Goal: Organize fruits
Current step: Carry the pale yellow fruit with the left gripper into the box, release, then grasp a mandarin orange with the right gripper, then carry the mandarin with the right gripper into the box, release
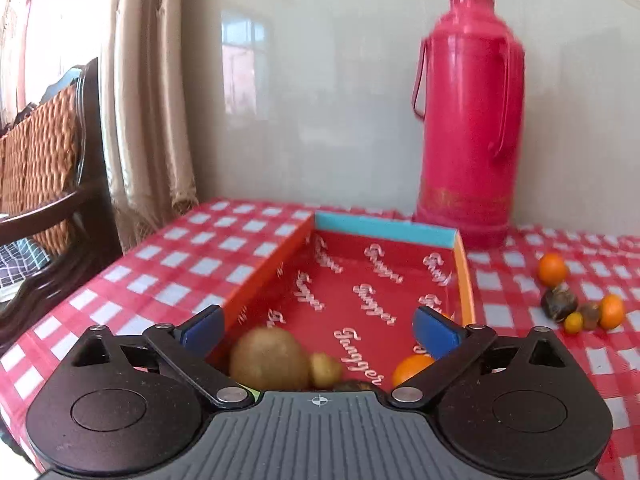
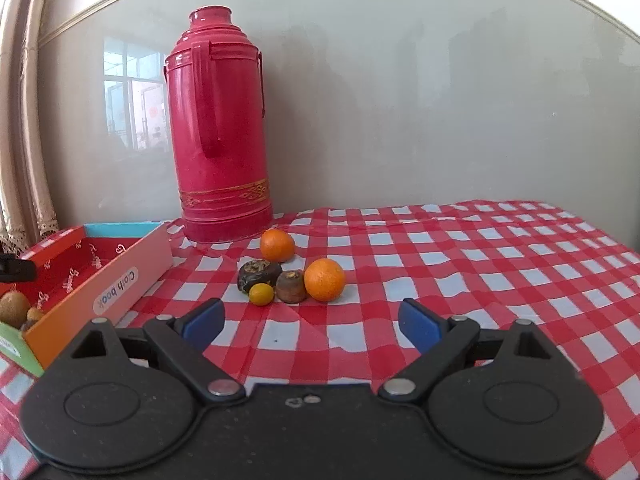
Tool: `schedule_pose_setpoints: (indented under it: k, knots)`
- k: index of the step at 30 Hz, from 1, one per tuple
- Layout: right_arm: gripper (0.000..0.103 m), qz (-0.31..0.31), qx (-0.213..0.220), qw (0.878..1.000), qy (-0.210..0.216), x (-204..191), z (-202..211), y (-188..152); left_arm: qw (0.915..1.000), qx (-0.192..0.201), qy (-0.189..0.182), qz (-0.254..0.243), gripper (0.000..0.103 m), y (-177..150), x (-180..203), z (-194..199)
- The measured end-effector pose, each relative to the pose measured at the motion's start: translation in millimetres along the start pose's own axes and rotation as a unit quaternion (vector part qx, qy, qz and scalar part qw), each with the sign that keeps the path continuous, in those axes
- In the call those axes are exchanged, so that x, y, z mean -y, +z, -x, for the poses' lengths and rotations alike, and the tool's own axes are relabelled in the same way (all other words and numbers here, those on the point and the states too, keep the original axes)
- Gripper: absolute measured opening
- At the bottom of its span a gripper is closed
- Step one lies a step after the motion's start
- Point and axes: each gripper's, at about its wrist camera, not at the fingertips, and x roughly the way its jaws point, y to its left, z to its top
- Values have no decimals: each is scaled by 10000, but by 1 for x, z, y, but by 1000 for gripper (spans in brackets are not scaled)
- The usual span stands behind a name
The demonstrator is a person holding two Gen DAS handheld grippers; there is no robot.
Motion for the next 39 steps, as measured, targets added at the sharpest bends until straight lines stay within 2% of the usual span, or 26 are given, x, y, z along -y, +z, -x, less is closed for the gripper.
schedule_pose_setpoints:
  k: [6, 9, 11, 13, 18, 21, 25, 28, 32, 35, 39]
  knots:
    - [74, -204, -236, 9995, 45, 3, -24, 13, 9990, 259, 293, 229, 100, -12, -43, 27]
    - [61, -290, -387, 9988, 13, 5, -40, 18, 9971, 334, 545, 423, 100, -24, -66, 36]
    - [58, -407, -501, 9979, -1, 8, -54, 22, 9954, 341, 708, 544, 100, -30, -78, 37]
    - [46, -513, -606, 9968, -16, 10, -66, 26, 9941, 336, 763, 687, 100, -31, -89, 38]
    - [45, -794, -764, 9939, -94, 16, -89, 29, 9893, 466, 1064, 881, 101, -36, -107, 40]
    - [45, -912, -829, 9923, -77, 17, -98, 30, 9888, 456, 1105, 898, 102, -39, -112, 39]
    - [37, -1072, -969, 9895, -46, 21, -110, 30, 9883, 466, 1159, 875, 103, -41, -115, 40]
    - [28, -1192, -926, 9885, -5, 24, -110, 29, 9881, 471, 1194, 849, 103, -41, -116, 41]
    - [27, -1226, -871, 9886, 34, 25, -108, 28, 9872, 480, 1235, 891, 103, -42, -119, 41]
    - [27, -1060, -654, 9922, 27, 17, -98, 32, 9867, 474, 1252, 927, 103, -43, -122, 42]
    - [27, -643, -361, 9964, 406, -13, -75, 44, 9852, 461, 1332, 973, 103, -44, -128, 44]
